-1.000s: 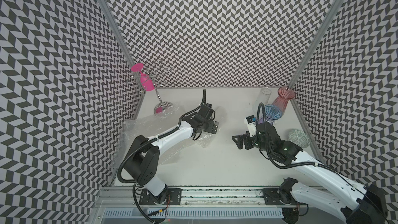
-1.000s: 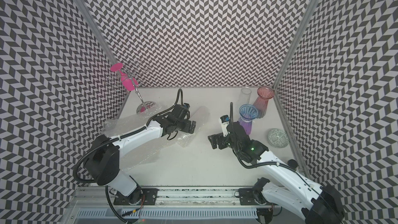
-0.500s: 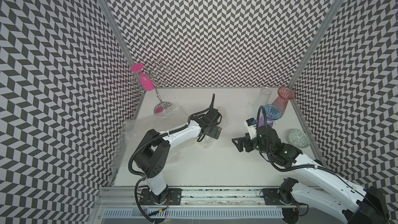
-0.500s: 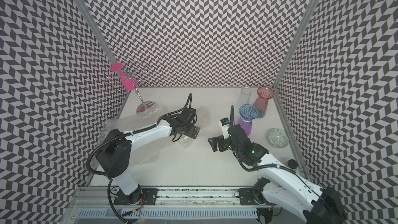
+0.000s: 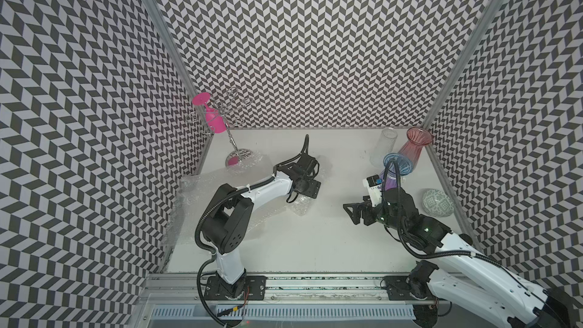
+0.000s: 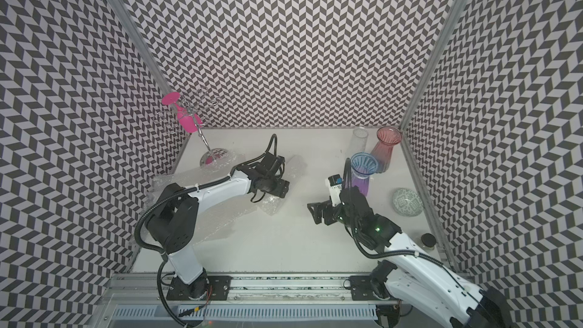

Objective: Unwrap the vase from the bubble wrap
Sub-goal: Adjust the bubble wrap at the center of the board.

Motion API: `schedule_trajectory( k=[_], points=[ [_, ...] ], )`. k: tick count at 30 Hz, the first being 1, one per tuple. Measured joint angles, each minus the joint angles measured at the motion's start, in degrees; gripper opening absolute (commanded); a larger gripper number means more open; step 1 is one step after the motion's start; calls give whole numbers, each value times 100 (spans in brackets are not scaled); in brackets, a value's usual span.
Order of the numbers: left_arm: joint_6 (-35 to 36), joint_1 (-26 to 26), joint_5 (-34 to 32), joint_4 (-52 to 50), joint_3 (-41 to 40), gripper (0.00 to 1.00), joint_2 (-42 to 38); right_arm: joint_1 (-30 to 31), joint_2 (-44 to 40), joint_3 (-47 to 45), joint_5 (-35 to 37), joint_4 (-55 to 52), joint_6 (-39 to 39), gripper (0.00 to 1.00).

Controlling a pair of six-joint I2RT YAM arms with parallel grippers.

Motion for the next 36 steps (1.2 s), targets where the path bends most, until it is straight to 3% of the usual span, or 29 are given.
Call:
schedule_trajectory(
  k=[5, 11, 17, 20, 26, 36],
  points=[
    [-610, 535, 1281, 586, -452, 70, -254, 0, 31, -74, -9, 76, 11, 99],
    [-1491, 706, 2339, 1314, -1014, 70, -389, -2, 232, -350, -111, 339, 48, 99],
    [-2227, 730, 3084, 1836, -1375, 70, -389, 2, 568, -570, -369, 612, 92, 99],
    [-2428, 728, 3261, 1884, -1425, 77, -389, 26, 752, -726, -520, 876, 125, 99],
    [-2131, 647, 2938, 1303, -1244, 99, -669, 85, 1036, -1032, -719, 1182, 238, 99],
    [-1178, -868, 813, -103, 116, 100, -651, 85, 979, -1163, -782, 1403, 358, 99]
  ],
)
